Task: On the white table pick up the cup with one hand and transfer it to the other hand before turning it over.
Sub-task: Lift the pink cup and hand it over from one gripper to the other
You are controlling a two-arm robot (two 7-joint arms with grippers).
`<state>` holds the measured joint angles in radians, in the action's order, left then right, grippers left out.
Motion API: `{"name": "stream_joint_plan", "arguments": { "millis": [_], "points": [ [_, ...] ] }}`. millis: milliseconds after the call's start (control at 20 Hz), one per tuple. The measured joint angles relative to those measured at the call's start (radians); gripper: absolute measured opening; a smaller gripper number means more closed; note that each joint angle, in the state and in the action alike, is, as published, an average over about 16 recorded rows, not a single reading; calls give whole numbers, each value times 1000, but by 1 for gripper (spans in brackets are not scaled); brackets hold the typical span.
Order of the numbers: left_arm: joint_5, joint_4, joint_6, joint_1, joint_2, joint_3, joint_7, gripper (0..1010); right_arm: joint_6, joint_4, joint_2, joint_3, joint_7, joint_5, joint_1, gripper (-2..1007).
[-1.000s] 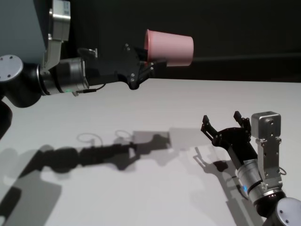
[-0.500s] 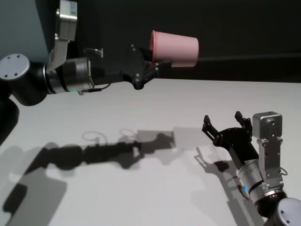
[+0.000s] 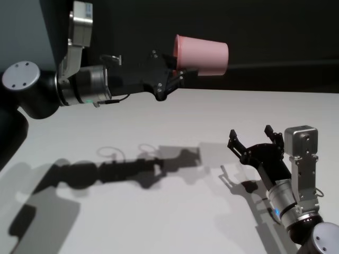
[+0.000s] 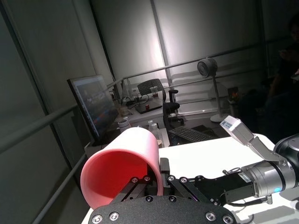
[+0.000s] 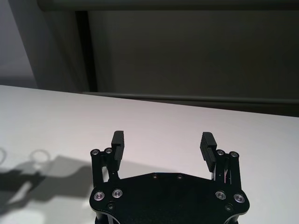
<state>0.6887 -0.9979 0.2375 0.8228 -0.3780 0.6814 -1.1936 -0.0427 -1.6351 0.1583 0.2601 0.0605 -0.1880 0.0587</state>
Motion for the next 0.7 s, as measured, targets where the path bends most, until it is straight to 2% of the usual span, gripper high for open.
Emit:
{"name": "stream_joint_plan", "arguments": {
  "millis": [700],
  "points": [
    [-10,56,22,23,38,4,-19,48,0,0,0,0,0,0,0,1001]
  ]
}}
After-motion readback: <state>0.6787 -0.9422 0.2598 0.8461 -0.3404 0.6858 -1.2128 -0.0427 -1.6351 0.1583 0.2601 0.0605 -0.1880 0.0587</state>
